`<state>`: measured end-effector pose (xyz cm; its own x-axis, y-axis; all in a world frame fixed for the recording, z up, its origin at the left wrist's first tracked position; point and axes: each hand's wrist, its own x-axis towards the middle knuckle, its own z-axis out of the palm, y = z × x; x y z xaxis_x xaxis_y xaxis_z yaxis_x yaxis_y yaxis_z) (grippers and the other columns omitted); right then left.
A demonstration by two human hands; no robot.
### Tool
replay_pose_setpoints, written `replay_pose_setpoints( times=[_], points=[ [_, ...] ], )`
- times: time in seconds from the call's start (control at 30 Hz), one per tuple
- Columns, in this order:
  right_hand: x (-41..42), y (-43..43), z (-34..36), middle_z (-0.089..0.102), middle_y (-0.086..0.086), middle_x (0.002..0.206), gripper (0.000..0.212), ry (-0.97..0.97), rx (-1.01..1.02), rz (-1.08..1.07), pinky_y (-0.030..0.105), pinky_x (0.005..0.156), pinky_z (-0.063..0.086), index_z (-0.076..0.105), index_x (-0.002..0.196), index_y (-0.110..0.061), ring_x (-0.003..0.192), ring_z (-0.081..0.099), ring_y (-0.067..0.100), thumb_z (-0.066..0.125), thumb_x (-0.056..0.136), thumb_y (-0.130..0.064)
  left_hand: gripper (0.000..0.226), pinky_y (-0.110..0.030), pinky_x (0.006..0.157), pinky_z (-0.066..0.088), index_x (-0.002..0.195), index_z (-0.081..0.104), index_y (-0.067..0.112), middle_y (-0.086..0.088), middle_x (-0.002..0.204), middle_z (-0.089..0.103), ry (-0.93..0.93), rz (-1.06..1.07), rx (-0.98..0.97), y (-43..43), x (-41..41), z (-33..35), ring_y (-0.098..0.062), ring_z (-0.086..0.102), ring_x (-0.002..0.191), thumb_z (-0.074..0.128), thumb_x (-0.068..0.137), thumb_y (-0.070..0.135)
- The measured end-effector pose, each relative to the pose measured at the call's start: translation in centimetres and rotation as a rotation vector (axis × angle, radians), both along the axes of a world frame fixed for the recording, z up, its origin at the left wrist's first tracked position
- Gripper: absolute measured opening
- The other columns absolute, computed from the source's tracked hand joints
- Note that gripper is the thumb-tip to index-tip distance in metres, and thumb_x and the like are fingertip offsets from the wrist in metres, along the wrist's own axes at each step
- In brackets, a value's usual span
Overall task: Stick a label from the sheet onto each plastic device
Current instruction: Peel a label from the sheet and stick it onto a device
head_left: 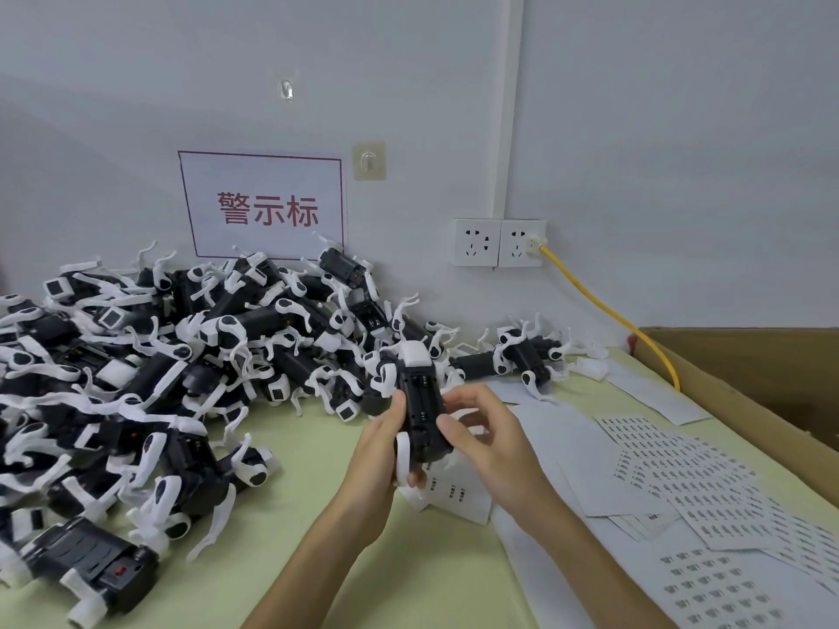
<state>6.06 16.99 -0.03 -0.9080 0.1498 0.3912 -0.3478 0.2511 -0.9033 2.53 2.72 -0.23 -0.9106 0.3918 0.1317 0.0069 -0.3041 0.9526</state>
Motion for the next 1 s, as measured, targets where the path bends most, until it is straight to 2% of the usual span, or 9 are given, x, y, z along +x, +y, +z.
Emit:
replay_pose_setpoints(
  times=[0.1, 0.17, 0.23, 0.33, 0.5, 0.7, 0.8, 0.9, 1.0],
  points=[
    [-0.5, 0.6, -0.4, 0.061, -0.016, 0.119, 0.019, 0.018, 0.141, -0.211, 0.019, 0.086, 0.042, 0.062, 0.115, -0.031, 0.11, 0.057, 0.003, 0.063, 0.096, -0.029, 0.049, -0.024, 0.046, 0.04, 0.105, 0.079, 0.024, -0.005, 0.083, 0.07, -0.111, 0.036, 0.056, 0.1, -0.2, -0.1, -0.013, 0.046, 0.051, 0.044, 0.1, 0.058],
    [-1.0, 1.5, -0.8, 0.05, -0.012, 0.137, 0.045, -0.098, 0.425, -0.345, 0.03, 0.1, 0.039, 0.051, 0.134, -0.03, 0.127, 0.048, 0.012, 0.065, 0.093, -0.041, 0.045, -0.023, 0.044, 0.039, 0.107, 0.077, 0.021, -0.004, 0.08, 0.069, -0.18, 0.068, 0.12, 0.0, -0.5, -0.1, -0.015, 0.047, 0.052, 0.051, 0.096, 0.056],
    [-1.1, 1.9, -1.5, 0.038, -0.01, 0.149, 0.075, -0.322, 0.654, -0.309, 0.038, 0.106, 0.033, 0.034, 0.148, -0.029, 0.135, 0.041, 0.017, 0.067, 0.086, -0.054, 0.039, -0.022, 0.046, 0.04, 0.097, 0.078, 0.022, -0.002, 0.078, 0.07, -0.228, 0.093, 0.153, -0.3, -0.6, 0.0, -0.012, 0.055, 0.052, 0.06, 0.085, 0.054],
    [-1.2, 1.6, -2.8, 0.035, -0.009, 0.154, 0.086, -0.452, 0.799, -0.166, 0.039, 0.108, 0.026, 0.029, 0.151, -0.031, 0.138, 0.038, 0.016, 0.068, 0.079, -0.059, 0.026, -0.024, 0.057, 0.041, 0.079, 0.081, 0.027, 0.005, 0.077, 0.071, -0.238, 0.099, 0.123, -0.6, -0.7, 0.2, -0.005, 0.062, 0.057, 0.066, 0.08, 0.048],
    [-1.2, 1.5, -3.1, 0.049, -0.009, 0.136, 0.067, -0.345, 0.61, -0.159, 0.031, 0.1, 0.041, 0.045, 0.14, -0.032, 0.12, 0.051, 0.013, 0.075, 0.08, -0.032, 0.015, -0.02, 0.051, 0.05, 0.077, 0.075, 0.014, -0.002, 0.077, 0.073, -0.305, 0.172, 0.039, -0.7, -0.9, -0.2, -0.01, 0.066, 0.056, 0.071, 0.088, 0.023],
    [-1.2, 1.1, -2.2, 0.062, -0.017, 0.122, 0.053, -0.222, 0.355, -0.243, 0.033, 0.094, 0.051, 0.057, 0.129, -0.035, 0.109, 0.059, 0.007, 0.072, 0.079, -0.024, 0.024, -0.021, 0.05, 0.051, 0.092, 0.073, 0.018, 0.003, 0.075, 0.07, -0.332, 0.054, 0.077, -0.7, -0.4, 0.0, -0.014, 0.066, 0.058, 0.073, 0.074, 0.033],
    [-1.2, 0.9, -2.0, 0.063, -0.021, 0.114, 0.051, -0.182, 0.262, -0.251, 0.032, 0.088, 0.053, 0.054, 0.123, -0.042, 0.103, 0.061, 0.004, 0.075, 0.078, -0.034, 0.038, -0.027, 0.064, 0.058, 0.107, 0.07, 0.015, -0.005, 0.09, 0.071, -0.326, -0.061, 0.097, -0.8, -0.3, 0.0, -0.022, 0.071, 0.074, 0.071, 0.074, 0.035],
    [-1.3, 0.8, -1.9, 0.061, -0.021, 0.109, 0.041, -0.149, 0.244, -0.265, 0.027, 0.083, 0.05, 0.047, 0.111, -0.042, 0.102, 0.061, 0.006, 0.076, 0.082, -0.039, 0.044, -0.042, 0.095, 0.056, 0.118, 0.069, 0.01, -0.015, 0.114, 0.068, -0.373, -0.125, 0.115, -0.7, -0.1, 0.1, -0.032, 0.068, 0.102, 0.07, 0.08, 0.033],
    [-1.3, 0.9, -1.8, 0.062, -0.024, 0.11, 0.033, -0.101, 0.241, -0.268, 0.03, 0.088, 0.051, 0.053, 0.11, -0.038, 0.104, 0.062, 0.006, 0.075, 0.085, -0.036, 0.053, -0.045, 0.101, 0.051, 0.127, 0.066, 0.001, -0.022, 0.125, 0.066, -0.378, -0.12, 0.096, -0.5, -0.1, -0.1, -0.034, 0.063, 0.112, 0.069, 0.084, 0.032]
  ],
)
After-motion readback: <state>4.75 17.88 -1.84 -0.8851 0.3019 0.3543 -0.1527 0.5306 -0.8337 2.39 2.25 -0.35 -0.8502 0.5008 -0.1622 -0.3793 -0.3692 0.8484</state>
